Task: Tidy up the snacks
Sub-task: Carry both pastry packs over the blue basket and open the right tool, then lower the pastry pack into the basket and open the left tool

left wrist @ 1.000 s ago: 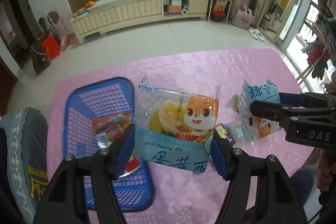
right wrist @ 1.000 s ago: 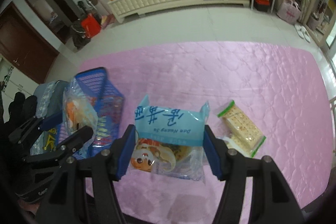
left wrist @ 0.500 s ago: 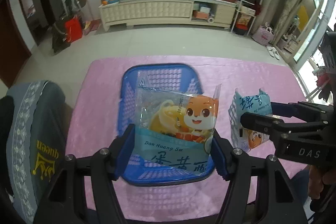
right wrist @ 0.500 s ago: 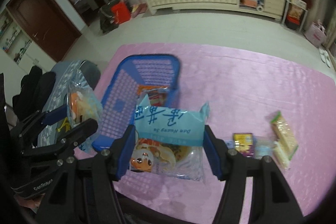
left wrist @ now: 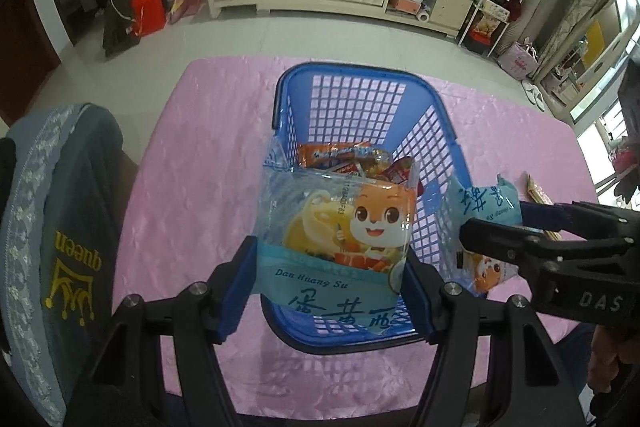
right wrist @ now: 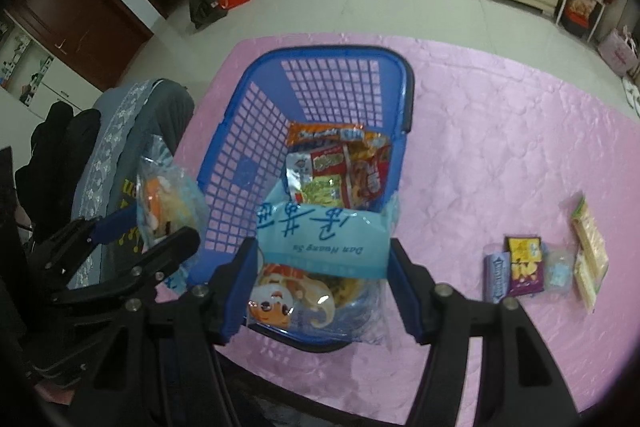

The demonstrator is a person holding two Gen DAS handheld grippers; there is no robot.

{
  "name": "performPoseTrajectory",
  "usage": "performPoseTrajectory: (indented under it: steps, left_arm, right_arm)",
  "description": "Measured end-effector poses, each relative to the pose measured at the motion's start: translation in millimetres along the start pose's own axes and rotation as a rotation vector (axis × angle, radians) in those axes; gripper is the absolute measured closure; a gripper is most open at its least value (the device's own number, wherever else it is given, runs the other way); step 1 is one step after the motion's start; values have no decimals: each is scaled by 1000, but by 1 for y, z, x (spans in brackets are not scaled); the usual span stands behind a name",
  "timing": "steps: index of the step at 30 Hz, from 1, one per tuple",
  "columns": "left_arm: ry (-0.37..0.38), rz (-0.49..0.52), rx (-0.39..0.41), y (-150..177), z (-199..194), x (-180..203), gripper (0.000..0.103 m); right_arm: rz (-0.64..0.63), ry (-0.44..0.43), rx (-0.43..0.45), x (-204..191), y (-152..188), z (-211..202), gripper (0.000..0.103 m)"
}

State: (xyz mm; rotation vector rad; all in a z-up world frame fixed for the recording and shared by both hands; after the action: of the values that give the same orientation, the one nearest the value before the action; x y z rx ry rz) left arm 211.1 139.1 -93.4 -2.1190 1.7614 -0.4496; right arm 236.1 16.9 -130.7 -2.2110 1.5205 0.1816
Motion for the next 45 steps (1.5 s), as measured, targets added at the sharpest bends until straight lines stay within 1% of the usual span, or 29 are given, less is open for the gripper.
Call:
performPoseTrajectory:
  steps: [5, 9, 13, 16, 19, 21, 25, 29, 39, 45]
  left_arm:
    - [14, -22, -17, 2, 11, -11, 39]
    - [11, -28, -13, 2, 9, -15, 39]
    - [18, -50, -13, 4, 9, -25, 39]
    - [8, -57, -14, 6, 9, -29, 39]
    - [-18, -48, -18, 8, 10, -29, 39]
    - [-11, -51, -15, 8, 8, -28, 39]
    - [-6, -57, -14, 9, 7, -26, 39]
    - [-8, -52, -17, 9, 6, -23, 39]
    - [-5, -3, -28, 7, 10, 5, 39]
    - [6, 29, -58, 8, 21, 27, 38]
  right_arm:
    - [-15, 36, -19, -9, 0, 11, 35]
    - [-1, 37, -32, -14, 0, 17, 35]
    - [-37, 55, -37, -23, -2, 22, 35]
    - [-49, 84, -55, -22, 1, 33, 35]
    - [-63, 97, -77, -22, 4, 41, 35]
    - [-68, 102, -90, -22, 6, 42, 33]
    - [-70, 93, -93, -23, 6, 33, 26]
    - [-66, 118, -72, -15, 4, 19, 18]
    - [-3, 121, -27, 19, 8, -10, 17]
    - [37, 119, -14, 41, 11, -21, 17]
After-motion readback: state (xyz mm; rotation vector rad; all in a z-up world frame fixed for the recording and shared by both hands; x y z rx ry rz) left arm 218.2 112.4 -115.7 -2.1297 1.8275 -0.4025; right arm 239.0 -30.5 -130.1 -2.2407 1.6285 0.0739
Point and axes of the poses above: each gripper's, at about its wrist camera, not at the fingertips, and z roughly the way its jaws point, x to its right, y to its underside, the point moved 8 cm from there along z, roughly the way its jaws point, and after that the axes turned 6 degrees about -y, right-handed, at the moved point
